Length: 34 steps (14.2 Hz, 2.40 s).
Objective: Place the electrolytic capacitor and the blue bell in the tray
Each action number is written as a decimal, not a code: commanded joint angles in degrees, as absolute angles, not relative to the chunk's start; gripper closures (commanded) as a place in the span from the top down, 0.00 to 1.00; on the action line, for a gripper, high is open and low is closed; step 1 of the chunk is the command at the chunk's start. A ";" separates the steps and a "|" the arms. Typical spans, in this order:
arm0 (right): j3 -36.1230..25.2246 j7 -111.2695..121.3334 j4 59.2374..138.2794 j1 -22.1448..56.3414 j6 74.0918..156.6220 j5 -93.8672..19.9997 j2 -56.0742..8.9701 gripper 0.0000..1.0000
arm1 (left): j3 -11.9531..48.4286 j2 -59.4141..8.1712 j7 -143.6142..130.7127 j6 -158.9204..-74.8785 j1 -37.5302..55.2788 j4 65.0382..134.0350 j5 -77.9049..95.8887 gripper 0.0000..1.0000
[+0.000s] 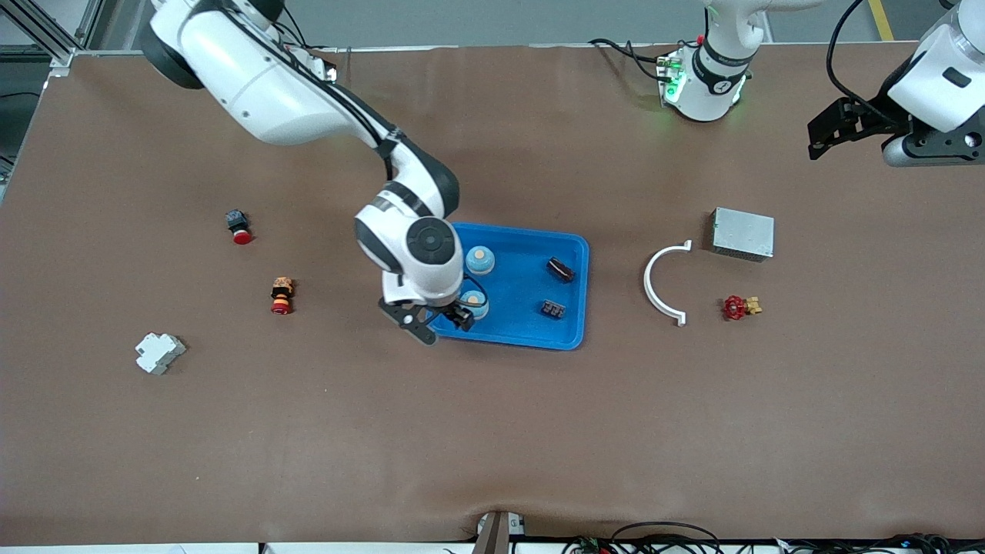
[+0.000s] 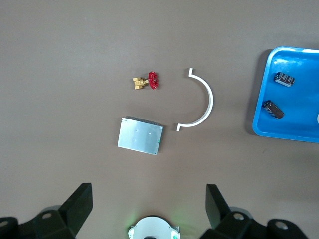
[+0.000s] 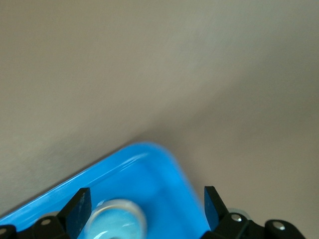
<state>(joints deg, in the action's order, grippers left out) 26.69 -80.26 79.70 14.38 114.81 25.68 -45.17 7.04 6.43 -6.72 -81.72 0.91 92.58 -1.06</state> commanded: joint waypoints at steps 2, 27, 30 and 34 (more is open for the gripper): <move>29.27 -59.83 82.26 5.12 107.86 25.58 -37.81 1.00 | 7.47 7.38 -6.42 -81.65 0.44 92.99 -0.79 1.00; 29.00 -1.41 97.73 -29.61 103.36 4.57 -6.51 1.00 | 7.29 8.17 -5.80 -82.97 0.35 92.64 -0.79 1.00; 28.48 -0.35 98.00 -29.45 102.31 4.22 -4.40 1.00 | 7.29 7.91 -5.80 -84.02 0.35 92.64 -0.79 1.00; 7.44 6.22 98.09 -13.14 101.08 -0.87 -1.50 1.00 | 7.03 8.52 -5.71 -83.94 0.26 92.64 -0.70 1.00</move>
